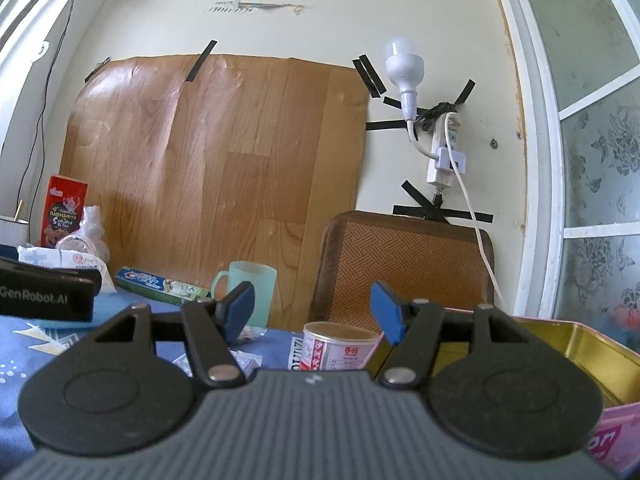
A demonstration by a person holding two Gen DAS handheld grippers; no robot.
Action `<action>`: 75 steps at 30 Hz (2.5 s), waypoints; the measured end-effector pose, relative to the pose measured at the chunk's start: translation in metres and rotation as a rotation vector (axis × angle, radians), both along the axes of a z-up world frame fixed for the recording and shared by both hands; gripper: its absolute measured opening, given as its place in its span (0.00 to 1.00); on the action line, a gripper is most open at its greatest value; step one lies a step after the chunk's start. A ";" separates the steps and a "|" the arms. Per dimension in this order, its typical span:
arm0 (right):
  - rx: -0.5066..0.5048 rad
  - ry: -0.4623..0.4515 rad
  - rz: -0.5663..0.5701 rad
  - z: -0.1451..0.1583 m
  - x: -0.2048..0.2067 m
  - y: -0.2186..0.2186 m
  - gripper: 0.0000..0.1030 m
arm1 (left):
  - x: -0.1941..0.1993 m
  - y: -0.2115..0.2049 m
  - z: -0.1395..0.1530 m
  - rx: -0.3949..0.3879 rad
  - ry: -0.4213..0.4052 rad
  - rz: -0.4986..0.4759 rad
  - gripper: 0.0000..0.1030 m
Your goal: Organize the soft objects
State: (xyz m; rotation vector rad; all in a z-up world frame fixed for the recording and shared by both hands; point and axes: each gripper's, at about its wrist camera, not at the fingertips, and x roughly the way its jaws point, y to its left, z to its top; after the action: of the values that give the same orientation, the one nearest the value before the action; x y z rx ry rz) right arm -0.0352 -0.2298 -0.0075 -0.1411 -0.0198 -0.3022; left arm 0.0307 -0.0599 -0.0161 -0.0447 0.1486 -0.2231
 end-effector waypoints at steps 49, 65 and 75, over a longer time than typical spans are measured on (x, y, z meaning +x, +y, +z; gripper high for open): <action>0.328 0.439 0.426 0.058 0.148 -0.002 0.41 | 0.020 0.067 -0.004 -0.157 0.118 0.043 1.00; 0.435 0.578 0.523 -0.016 0.006 -0.023 0.42 | 0.022 0.042 -0.006 -0.028 0.156 -0.077 1.00; 0.485 0.534 0.538 -0.024 -0.007 -0.034 0.45 | 0.024 0.036 -0.007 0.011 0.179 -0.072 1.00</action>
State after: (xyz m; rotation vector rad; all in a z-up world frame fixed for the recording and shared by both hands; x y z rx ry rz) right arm -0.0427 -0.2642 -0.0312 0.2680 0.5348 0.2784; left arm 0.0543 -0.0236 -0.0232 -0.0480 0.3303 -0.2901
